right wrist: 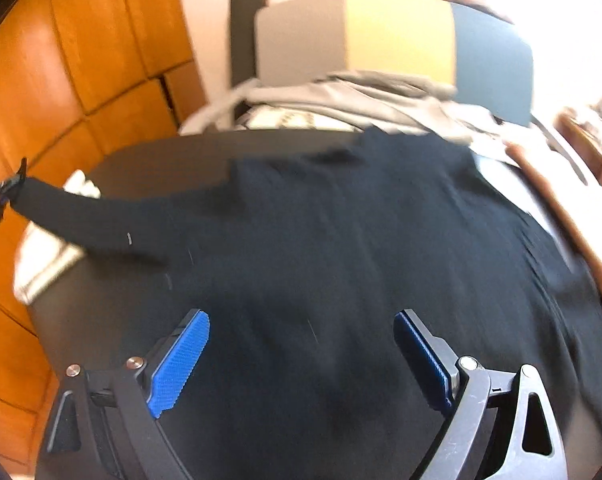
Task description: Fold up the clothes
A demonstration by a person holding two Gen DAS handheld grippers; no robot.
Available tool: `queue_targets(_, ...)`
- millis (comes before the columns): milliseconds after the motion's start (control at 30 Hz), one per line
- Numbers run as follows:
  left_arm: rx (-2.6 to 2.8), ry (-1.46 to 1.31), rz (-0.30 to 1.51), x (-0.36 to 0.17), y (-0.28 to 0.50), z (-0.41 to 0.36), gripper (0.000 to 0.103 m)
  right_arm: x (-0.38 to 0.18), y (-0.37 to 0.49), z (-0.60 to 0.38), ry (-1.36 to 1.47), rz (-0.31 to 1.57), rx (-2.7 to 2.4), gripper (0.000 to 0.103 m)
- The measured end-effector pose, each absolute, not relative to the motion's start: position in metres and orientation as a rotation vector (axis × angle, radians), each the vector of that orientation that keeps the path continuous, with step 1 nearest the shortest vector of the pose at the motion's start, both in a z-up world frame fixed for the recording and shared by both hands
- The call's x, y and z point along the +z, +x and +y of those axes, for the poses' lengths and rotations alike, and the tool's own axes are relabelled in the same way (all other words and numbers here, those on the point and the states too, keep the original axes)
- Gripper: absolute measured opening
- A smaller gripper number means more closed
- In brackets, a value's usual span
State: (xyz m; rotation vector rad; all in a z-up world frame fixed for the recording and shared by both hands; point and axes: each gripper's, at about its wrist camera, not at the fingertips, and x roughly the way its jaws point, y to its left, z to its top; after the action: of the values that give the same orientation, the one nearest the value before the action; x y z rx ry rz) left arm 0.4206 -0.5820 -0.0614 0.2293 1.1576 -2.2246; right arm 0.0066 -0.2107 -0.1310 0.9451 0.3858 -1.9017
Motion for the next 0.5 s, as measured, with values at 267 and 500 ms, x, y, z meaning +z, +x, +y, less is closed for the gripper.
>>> queue_targets(267, -2.241, 0.117, 1.124, -0.038, 0.439, -0.597, 0.014, -0.186, -0.027, -0.348, 1.024, 0.699, -1.936, 0.091)
queue_targets(500, -2.092, 0.193, 1.163, -0.071, 0.454, -0.63, 0.003, -0.203, -0.01, -0.385, 0.998, 0.687, -1.932, 0.093)
